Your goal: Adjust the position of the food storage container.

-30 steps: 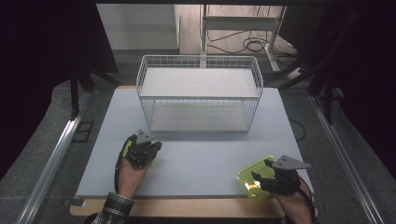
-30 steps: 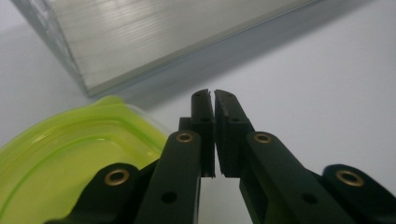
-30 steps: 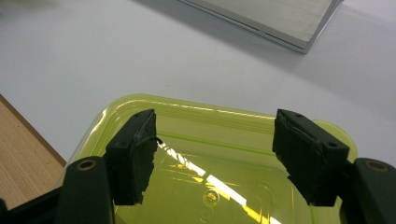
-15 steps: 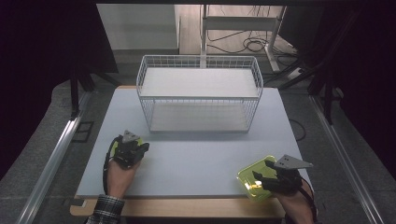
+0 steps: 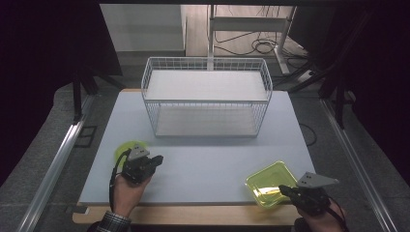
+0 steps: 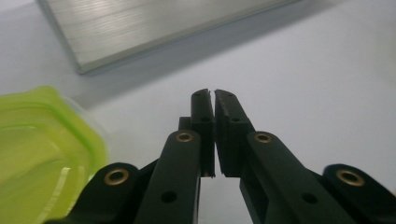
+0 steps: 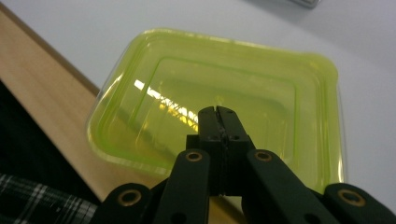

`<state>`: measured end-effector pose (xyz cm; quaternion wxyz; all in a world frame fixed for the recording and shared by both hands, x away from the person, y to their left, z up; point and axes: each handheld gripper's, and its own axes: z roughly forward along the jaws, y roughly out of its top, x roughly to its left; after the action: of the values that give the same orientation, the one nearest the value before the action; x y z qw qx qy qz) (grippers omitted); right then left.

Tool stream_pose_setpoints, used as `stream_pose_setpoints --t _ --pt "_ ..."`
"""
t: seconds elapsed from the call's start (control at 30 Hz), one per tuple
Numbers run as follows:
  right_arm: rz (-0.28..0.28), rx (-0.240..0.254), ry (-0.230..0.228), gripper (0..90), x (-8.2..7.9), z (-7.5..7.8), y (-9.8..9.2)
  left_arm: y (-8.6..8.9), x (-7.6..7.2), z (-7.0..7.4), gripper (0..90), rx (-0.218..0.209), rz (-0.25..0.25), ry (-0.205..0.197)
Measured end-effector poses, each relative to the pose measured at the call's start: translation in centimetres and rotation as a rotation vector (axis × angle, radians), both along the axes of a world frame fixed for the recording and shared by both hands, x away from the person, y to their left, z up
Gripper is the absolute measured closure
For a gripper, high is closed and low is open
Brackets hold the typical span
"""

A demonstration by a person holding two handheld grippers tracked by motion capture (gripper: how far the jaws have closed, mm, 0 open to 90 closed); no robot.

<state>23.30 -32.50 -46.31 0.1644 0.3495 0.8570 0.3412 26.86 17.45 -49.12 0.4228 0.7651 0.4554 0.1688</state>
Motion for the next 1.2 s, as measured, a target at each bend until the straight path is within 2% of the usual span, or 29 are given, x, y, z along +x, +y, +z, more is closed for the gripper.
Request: stream_pose_setpoints --t 0.17,0.27,0.3,0.43,0.5,0.53,0.57,0.6,0.63,0.7,0.77,0.83,0.9,0.93,0.97,1.0,1.07,1.1,1.13,1.17,1.2 --pt "0.017 -0.002 0.013 89.4 -1.4 -0.4 -1.0 -0.4 -0.9 -0.6 85.0 -0.018 -0.035 0.005" --pt "0.026 -0.003 0.011 89.4 -1.7 -0.8 -1.2 -0.5 -1.1 -0.9 85.4 -0.035 -0.054 0.023" --pt "0.035 0.013 0.005 89.4 -1.9 -1.0 -1.3 -0.6 -1.2 -1.1 85.1 -0.036 -0.059 0.026" --pt "0.038 0.024 -0.012 89.4 -1.8 -1.3 -1.3 -0.8 -1.2 -1.2 85.0 -0.034 -0.068 0.026" --pt "0.044 0.024 -0.004 89.4 -1.5 -1.5 -1.0 -0.9 -1.1 -1.3 84.9 -0.038 -0.078 0.027" --pt "0.061 0.013 0.009 89.4 -1.0 -2.1 -0.3 -0.9 -1.1 -1.3 84.8 -0.031 -0.082 0.03" --pt "0.061 0.013 0.009 89.4 -1.0 -2.1 -0.3 -0.9 -1.1 -1.3 84.9 -0.031 -0.082 0.03" --pt "0.058 -0.039 0.015 89.4 -0.6 -2.7 0.5 -1.0 -1.1 -1.4 84.8 -0.029 -0.085 0.031" --pt "0.068 -0.065 0.021 89.4 -0.3 -3.1 1.0 -0.9 -1.1 -1.4 84.8 -0.027 -0.087 0.033" --pt "0.082 -0.081 0.032 89.4 -0.1 -3.2 1.5 -0.9 -1.1 -1.4 84.8 -0.029 -0.09 0.036" --pt "0.097 -0.081 0.024 89.4 0.0 -2.7 1.9 -0.9 -1.1 -1.5 84.8 -0.031 -0.087 0.036" --pt "0.093 -0.058 0.019 89.4 -0.1 -1.9 1.6 -0.8 -1.1 -1.5 84.8 -0.03 -0.086 0.037" --pt "0.057 -0.022 0.006 89.4 -0.2 -0.5 0.1 -0.7 -1.0 -1.5 84.6 -0.032 -0.088 0.039" --pt "0.057 -0.022 0.006 89.4 -0.2 -0.5 0.1 -0.7 -1.0 -1.5 84.6 -0.032 -0.088 0.039" --pt "0.034 -0.023 -0.001 89.4 -0.1 -0.2 -0.5 -0.7 -1.0 -1.5 84.6 -0.031 -0.092 0.043" --pt "-0.031 -0.013 -0.009 89.4 0.5 0.3 -1.8 -0.8 -1.0 -1.5 84.5 -0.028 -0.095 0.043" --pt "-0.051 -0.013 -0.013 89.4 0.8 0.4 -2.2 -0.9 -1.0 -1.5 84.6 -0.032 -0.102 0.047" --pt "-0.078 -0.017 -0.02 89.4 1.2 0.4 -2.6 -1.1 -1.0 -1.5 84.6 -0.037 -0.109 0.048" --pt "-0.138 -0.049 -0.029 89.3 2.1 0.2 -3.3 -1.5 -1.0 -1.5 84.6 -0.044 -0.124 0.049" --pt "-0.138 -0.049 -0.029 89.3 2.1 0.2 -3.3 -1.5 -1.0 -1.5 84.6 -0.044 -0.124 0.049" --pt "-0.185 -0.078 -0.026 89.3 3.1 -0.3 -3.9 -2.2 -1.1 -1.7 84.6 -0.04 -0.147 0.055"
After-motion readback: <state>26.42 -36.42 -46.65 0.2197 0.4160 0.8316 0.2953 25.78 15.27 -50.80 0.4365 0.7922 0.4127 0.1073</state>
